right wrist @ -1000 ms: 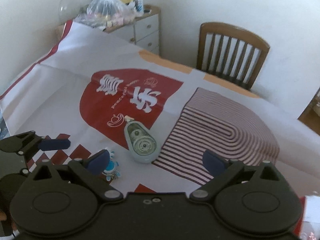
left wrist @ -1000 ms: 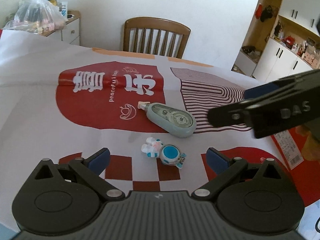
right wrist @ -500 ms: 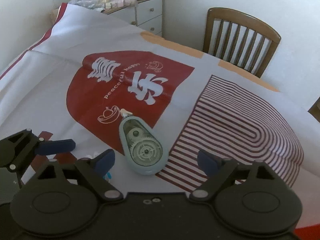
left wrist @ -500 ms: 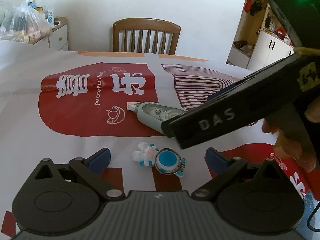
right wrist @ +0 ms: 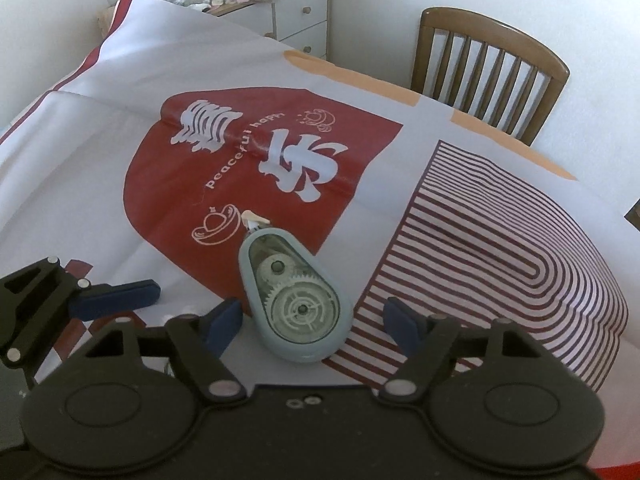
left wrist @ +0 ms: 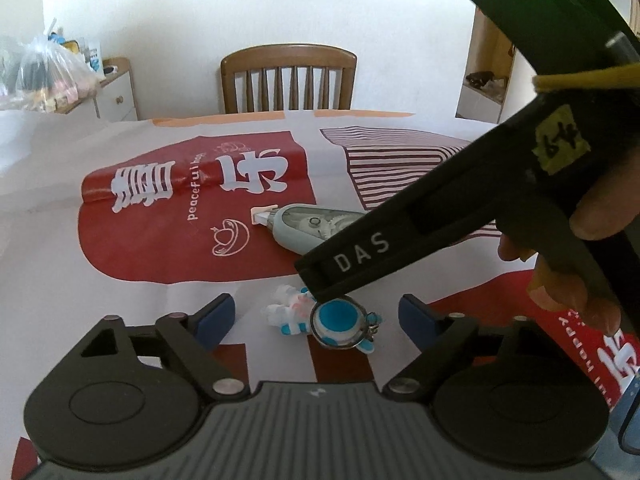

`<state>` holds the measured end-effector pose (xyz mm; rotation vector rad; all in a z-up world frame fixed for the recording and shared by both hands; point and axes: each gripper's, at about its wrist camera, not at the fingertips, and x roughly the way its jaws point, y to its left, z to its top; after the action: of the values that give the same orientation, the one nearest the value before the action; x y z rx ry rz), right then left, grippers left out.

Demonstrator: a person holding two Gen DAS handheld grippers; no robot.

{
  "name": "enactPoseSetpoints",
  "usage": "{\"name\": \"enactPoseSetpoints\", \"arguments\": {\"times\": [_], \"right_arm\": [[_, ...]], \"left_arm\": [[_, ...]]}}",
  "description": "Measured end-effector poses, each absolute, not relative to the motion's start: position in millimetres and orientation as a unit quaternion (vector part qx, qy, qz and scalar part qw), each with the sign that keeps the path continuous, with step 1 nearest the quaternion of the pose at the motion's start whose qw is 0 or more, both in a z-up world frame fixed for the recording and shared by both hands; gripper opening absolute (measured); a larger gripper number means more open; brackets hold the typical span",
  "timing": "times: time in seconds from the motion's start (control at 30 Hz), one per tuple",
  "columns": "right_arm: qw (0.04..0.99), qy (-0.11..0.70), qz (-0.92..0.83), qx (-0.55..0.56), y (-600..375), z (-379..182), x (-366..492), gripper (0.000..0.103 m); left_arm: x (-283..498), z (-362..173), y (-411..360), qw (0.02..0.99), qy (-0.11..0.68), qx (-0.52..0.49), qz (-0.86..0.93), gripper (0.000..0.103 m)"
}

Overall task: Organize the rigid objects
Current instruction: 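Grasp the teal tape dispenser with the right gripper while the left gripper grasps the blue-white toy, then carry the tape dispenser and blue-white toy into the shoebox with both grippers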

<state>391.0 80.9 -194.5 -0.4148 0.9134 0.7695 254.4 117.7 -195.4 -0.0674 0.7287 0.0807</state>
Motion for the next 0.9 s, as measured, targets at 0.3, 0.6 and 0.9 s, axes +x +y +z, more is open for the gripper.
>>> {"name": "enactPoseSetpoints", "arguments": {"times": [0.3, 0.6, 0.9], "right_arm": [[0.811, 0.422, 0.356, -0.191, 84.4, -192.7, 385.6, 0.056], [0.821, 0.43, 0.325, -0.186, 79.0, -186.2, 377.6, 0.054], [0.831, 0.446, 0.3, -0.141, 48.6, -165.9, 354.2, 0.053]], "left_arm": [[251.1, -194.7, 113.1, 0.936, 0.347, -0.008, 0.05, 0.06], [248.1, -191.9, 117.4, 0.933, 0.356, -0.026, 0.052, 0.06], [233.4, -180.8, 119.5, 0.927, 0.365, -0.061, 0.056, 0.06]]}}
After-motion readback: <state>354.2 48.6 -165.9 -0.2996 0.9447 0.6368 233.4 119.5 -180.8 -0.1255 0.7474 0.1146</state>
